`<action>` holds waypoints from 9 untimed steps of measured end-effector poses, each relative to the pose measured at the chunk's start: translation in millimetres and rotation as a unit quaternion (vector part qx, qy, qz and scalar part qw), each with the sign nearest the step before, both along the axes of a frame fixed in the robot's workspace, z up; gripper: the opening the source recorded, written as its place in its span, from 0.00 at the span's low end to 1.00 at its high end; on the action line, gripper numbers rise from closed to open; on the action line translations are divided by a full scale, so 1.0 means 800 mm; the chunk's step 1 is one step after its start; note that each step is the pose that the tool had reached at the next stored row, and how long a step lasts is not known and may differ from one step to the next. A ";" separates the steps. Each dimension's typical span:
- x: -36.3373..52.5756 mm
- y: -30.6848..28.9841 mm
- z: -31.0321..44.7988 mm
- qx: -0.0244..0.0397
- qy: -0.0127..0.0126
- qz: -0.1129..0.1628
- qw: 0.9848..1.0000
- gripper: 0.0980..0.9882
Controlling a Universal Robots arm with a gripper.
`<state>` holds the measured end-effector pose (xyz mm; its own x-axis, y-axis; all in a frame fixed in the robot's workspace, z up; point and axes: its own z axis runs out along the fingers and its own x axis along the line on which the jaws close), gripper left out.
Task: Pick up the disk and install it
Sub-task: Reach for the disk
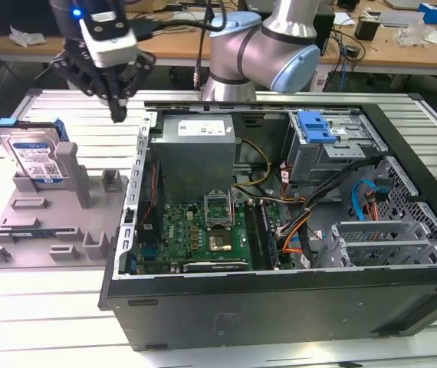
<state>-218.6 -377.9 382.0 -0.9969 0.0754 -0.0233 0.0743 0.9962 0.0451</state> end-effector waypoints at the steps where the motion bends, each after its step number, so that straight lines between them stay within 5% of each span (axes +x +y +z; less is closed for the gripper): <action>1: -0.005 0.0015 -0.0009 0.000 0.000 0.000 1.000 0.01; 9: -0.100 0.0328 -0.0187 0.000 0.000 0.000 1.000 0.01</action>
